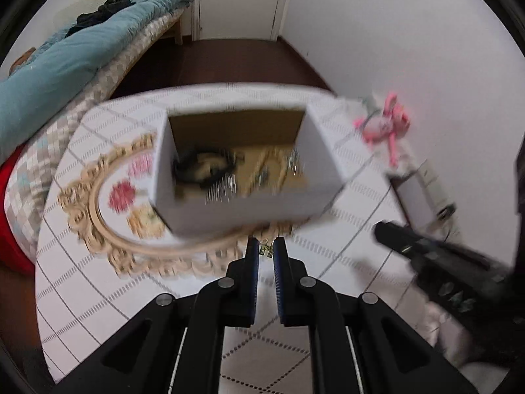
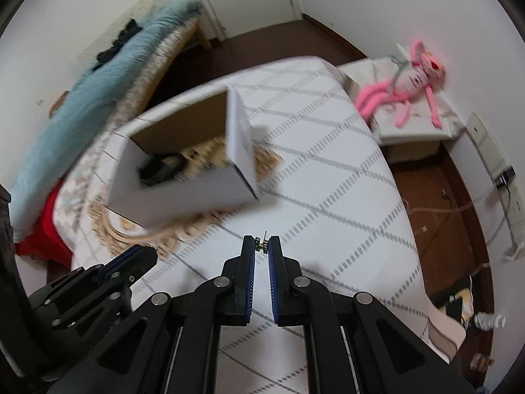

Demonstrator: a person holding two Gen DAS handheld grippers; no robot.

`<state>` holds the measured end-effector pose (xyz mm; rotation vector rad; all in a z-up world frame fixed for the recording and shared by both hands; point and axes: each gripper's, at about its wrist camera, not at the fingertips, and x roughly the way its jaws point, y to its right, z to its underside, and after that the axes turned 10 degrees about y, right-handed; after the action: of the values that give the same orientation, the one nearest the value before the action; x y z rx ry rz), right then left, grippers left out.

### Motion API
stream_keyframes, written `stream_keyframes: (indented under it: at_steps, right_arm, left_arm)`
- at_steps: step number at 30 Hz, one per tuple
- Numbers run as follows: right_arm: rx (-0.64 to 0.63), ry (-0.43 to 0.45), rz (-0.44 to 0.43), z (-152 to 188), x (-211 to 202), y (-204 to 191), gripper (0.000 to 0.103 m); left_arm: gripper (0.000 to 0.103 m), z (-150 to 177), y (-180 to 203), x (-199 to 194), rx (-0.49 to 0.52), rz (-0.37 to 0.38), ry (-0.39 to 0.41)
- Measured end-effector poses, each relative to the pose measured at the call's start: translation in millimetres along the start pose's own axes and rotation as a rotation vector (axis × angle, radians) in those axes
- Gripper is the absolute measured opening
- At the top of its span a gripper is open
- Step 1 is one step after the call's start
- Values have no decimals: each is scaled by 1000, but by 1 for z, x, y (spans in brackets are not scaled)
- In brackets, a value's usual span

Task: Organize jewelry
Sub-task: 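Carry both earrings into the white box and open both tools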

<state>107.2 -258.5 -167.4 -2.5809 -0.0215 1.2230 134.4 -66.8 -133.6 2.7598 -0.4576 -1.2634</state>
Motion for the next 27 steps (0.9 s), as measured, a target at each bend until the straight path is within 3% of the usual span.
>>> stream_keyframes:
  at_steps: [3,8,14,16,17,18,20,22,25,26,27]
  right_arm:
    - [-18,15,-58,-27,0,-18,8]
    - [-84,-7,-107,-67,23,-46,8]
    - [-147,-164,-82,-92,74,-60,9]
    - [-159,-207,-55,-96,84,-61,12]
    - [-161,-211,-47,-96,85,-60,20]
    - [-160,-204,-42,-98,84,-59,30]
    - [-165,-181,-28,-102,78,-59,35]
    - [-159,-165,-17,-105,73,-56,36]
    - [-172,-141,30,-108,67,-53,51]
    - [-181,-138,56,-108,66,-51,62]
    - [-191,-139,75,-107,66,-51,75]
  left_arm:
    - [6,-33,-9,3,-38,29,-12]
    - [7,-66,-33,34,-63,1,-73]
    - [11,-83,-53,62,-74,-115,-171]
    - [19,-85,-58,63,-72,-135,-170]
    - [32,-87,-60,60,-71,-153,-157]
    - [53,-89,-63,59,-70,-165,-148]
    - [72,-92,-68,52,-75,-191,-110]
    - [72,-92,-71,47,-79,-207,-87]
    - [72,-88,-73,43,-84,-224,-80]
    - [76,-85,-72,41,-82,-232,-74]
    - [90,-83,-72,41,-79,-240,-72]
